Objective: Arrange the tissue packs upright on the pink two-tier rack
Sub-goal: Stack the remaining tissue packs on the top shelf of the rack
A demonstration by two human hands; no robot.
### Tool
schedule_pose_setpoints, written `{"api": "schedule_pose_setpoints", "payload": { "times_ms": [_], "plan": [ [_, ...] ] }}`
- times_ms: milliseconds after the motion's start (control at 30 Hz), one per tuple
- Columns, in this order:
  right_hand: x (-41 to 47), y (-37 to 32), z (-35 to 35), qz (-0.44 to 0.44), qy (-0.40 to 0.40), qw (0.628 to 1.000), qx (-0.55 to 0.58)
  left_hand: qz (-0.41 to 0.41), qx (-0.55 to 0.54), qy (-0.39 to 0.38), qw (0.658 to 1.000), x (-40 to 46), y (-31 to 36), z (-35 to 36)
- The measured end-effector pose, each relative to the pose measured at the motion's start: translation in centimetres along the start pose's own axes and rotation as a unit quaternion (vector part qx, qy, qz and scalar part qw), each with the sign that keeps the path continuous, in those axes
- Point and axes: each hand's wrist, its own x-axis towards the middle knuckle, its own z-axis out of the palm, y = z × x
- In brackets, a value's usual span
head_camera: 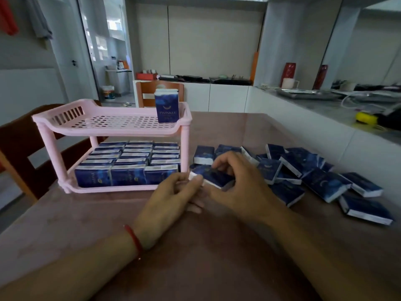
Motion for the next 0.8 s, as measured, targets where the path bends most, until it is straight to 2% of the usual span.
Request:
{"api": "schedule_pose_setpoints", "payload": {
  "times_ms": [67, 100, 167, 200, 233, 300, 400, 467, 533, 600, 700, 733, 800],
  "plan": [
    [-0.3, -1.0, 0.0, -0.010, -0.083, 0.996, -0.017, -0.036, -0.075, -0.010, 0.996, -0.2, -0.1, -0.5],
    [-0.4, -1.2, -0.2, -0.005, -0.097, 0.995, -0.012, -0.036, -0.085, -0.010, 0.996, -0.4, -0.1, -0.6],
    [0.0, -1.1, -1.6, 0.040, -0.031, 0.999, -0.013, -0.015, -0.076, -0.016, 0.997, -0.5, -0.2, -0.9],
    [0.3, -0.7, -3.0, 0.076, 0.012, 0.994, -0.076, -0.002, -0.065, -0.018, 0.998, -0.5, -0.2, -0.9],
    [0.5, 0.1, -4.6, 0.122, 0.024, 0.975, -0.182, 0.011, -0.053, -0.025, 0.998, -0.7, 0.0, -0.9],
    [0.0, 1.9, -7.4, 0.227, -0.046, 0.904, -0.360, 0.040, -0.029, -0.049, 0.998, -0.9, 0.1, -1.0],
    [-1.2, 3.3, -8.9, 0.339, -0.194, 0.828, -0.403, 0.080, 0.020, -0.082, 0.993, -1.2, 0.2, -1.4],
    [-1.5, 3.1, -8.9, 0.359, -0.242, 0.811, -0.394, 0.076, 0.017, -0.092, 0.993, -1.4, 0.3, -1.5],
    [-1.7, 2.1, -9.1, 0.351, -0.243, 0.820, -0.380, 0.078, 0.037, -0.076, 0.993, -1.4, 0.4, -1.6],
    [-2.3, 0.3, -9.7, 0.308, -0.213, 0.863, -0.339, 0.075, 0.042, -0.067, 0.994, -1.3, 0.4, -1.8],
    [-3.2, -3.9, -9.0, 0.168, -0.157, 0.960, -0.161, 0.061, 0.021, -0.067, 0.996, -1.0, 0.3, -2.0],
    [-3.3, -5.1, -8.3, 0.127, -0.150, 0.975, -0.101, 0.066, 0.013, -0.072, 0.995, -1.0, 0.3, -2.0],
    [-3.2, -6.3, -6.5, 0.067, -0.149, 0.984, -0.067, 0.079, 0.000, -0.081, 0.994, -1.2, 0.3, -1.7]
  ]
}}
